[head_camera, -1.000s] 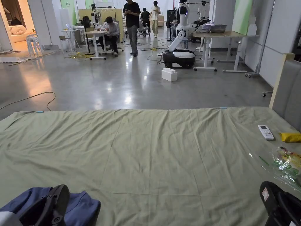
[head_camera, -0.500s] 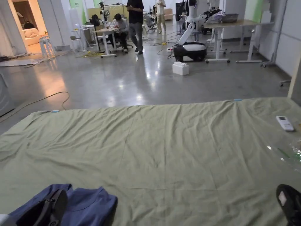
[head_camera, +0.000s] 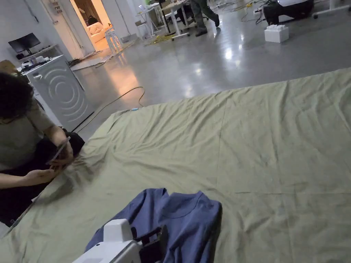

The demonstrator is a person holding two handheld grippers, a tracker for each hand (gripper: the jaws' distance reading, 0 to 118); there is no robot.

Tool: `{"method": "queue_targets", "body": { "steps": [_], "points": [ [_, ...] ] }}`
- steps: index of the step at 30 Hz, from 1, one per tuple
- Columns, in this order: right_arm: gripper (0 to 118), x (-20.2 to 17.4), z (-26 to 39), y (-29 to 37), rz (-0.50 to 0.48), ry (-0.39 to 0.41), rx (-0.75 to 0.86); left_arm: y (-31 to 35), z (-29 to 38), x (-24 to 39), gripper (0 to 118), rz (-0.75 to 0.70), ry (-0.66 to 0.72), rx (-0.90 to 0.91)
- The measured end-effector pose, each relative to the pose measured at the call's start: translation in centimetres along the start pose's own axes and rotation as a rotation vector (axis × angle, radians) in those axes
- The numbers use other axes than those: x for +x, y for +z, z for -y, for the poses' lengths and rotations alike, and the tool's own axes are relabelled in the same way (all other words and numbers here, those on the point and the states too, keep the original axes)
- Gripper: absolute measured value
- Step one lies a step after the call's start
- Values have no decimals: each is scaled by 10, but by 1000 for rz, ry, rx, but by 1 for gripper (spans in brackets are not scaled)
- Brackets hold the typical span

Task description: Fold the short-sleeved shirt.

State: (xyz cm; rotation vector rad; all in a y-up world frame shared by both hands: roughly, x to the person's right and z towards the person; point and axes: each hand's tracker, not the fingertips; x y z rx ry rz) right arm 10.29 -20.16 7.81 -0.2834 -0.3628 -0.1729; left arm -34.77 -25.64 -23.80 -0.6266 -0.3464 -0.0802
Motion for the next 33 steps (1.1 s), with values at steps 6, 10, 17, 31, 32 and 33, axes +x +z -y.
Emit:
{"method": "queue_targets", "body": {
  "steps": [6,10,17,31,32,33],
  "points": [
    [0,0,12,-15,30,27,-97,-107,9,-32,77,-50,52,-186],
    [0,-1,20,-30,65,15,-156,-161,19,-46,77,-74,76,-268],
    [0,-8,30,-53,60,9,-213,-169,22,-34,24,-76,-15,-311],
    [0,7,44,-14,7,-118,-232,-128,-71,100,1,307,168,-65],
    [0,12,43,-7,18,-133,-216,-125,-72,137,1,373,131,-61],
    [0,15,42,-2,25,-139,-209,-124,-71,165,1,430,88,-77]
  ]
}}
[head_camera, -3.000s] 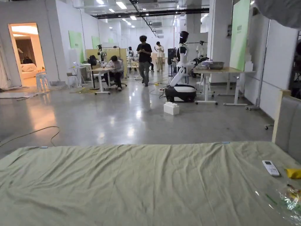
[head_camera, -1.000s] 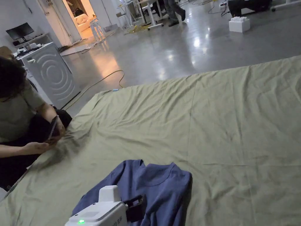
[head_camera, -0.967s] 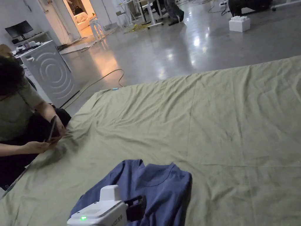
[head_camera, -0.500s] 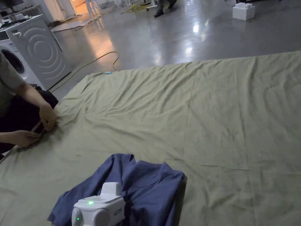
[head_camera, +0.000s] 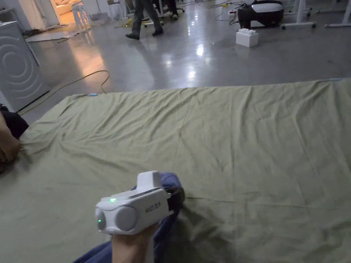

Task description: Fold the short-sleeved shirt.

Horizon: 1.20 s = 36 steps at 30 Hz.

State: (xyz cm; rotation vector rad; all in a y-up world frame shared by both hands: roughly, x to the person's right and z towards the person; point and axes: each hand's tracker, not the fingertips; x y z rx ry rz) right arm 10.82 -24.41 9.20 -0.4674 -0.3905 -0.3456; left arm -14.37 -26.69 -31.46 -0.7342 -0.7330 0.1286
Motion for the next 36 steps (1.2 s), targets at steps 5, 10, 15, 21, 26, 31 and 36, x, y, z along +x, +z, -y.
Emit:
{"method": "queue_targets", "body": {
  "steps": [5,10,15,21,26,31,36],
  "points": [
    [0,26,5,25,77,-31,33,-51,66,138,1,251,-158,-151],
    [0,47,13,44,138,-68,33,-79,155,257,1,449,-342,-360],
    [0,65,21,59,187,-87,33,-73,220,329,2,588,-580,-443],
    [0,70,18,62,174,-95,63,-42,190,287,78,554,-494,-328],
    [0,50,-7,49,92,-13,131,61,104,205,78,299,-329,-3],
    [0,20,-35,44,-4,53,247,208,64,142,78,-58,-335,323],
    [0,-7,-59,44,-103,57,318,283,75,119,74,-328,-342,555]
  ]
}}
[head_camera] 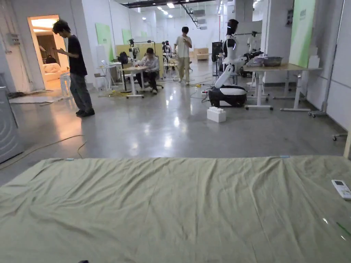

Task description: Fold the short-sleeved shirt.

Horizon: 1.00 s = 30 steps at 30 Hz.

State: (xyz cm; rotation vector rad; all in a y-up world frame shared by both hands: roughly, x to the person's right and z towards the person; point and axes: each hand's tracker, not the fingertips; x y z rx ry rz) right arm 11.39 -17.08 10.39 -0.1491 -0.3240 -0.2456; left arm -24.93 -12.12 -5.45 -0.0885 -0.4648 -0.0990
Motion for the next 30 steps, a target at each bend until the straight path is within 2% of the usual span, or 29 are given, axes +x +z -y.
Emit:
{"method": "queue_targets", "body": {
  "steps": [2,5,6,8,16,20,26,30],
  "points": [
    [0,-9,-11,0,-33,1,34,12,2,-6,64,-42,6,14],
    [0,-19,-23,8,-64,54,72,32,4,-7,15,-69,18,28],
    [0,-20,-24,10,-67,67,71,37,5,-8,14,-68,25,32],
    [0,-22,-24,16,-59,97,80,48,6,-7,2,-31,18,36],
    [0,-18,-22,29,-45,88,96,51,-3,-7,0,-17,86,48],
    [0,-18,-23,29,-26,97,88,46,-7,-4,0,-6,73,53],
    [0,-17,-15,32,-29,63,66,43,-3,-3,0,30,60,27],
    [0,-19,-16,29,-21,82,58,40,0,-5,0,35,84,3]
  ]
}}
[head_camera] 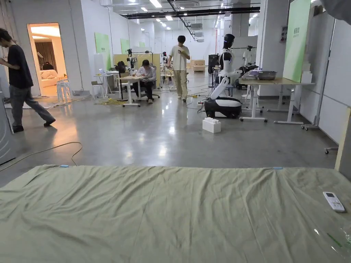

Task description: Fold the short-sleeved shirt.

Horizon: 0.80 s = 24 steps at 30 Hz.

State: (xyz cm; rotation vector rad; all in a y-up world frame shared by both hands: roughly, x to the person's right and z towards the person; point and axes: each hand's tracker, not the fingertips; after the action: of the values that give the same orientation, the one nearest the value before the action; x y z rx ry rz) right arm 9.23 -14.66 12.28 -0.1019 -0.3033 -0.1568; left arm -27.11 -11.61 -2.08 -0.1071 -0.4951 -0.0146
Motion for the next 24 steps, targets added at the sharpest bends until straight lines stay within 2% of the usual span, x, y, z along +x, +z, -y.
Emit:
{"method": "queue_targets", "body": {
  "steps": [4,9,10,11,12,13,14,16,19,24],
  "points": [
    [0,1,2,-2,3,-4,-14,-5,3,-2,0,0,13,-12],
    [0,6,21,-6,7,-44,-76,-47,39,-13,1,20,44,-161],
    [0,7,25,-8,13,-47,-108,-61,50,-18,5,36,57,-224],
    [0,9,31,-8,21,-42,-118,-74,60,-22,18,39,79,-267],
    [0,11,34,-9,26,-38,-127,-85,67,-26,48,40,97,-308],
    [0,13,39,-9,35,-37,-146,-108,81,-32,72,96,137,-394],
    [0,16,42,-11,40,-44,-160,-124,94,-36,85,121,156,-426],
    [0,21,48,-12,55,-64,-197,-156,118,-40,86,139,194,-461],
    [0,30,55,-13,89,-61,-234,-215,156,-42,86,123,230,-616],
    [0,47,66,-15,142,-70,-301,-289,204,-36,77,127,181,-811]
  ]
}}
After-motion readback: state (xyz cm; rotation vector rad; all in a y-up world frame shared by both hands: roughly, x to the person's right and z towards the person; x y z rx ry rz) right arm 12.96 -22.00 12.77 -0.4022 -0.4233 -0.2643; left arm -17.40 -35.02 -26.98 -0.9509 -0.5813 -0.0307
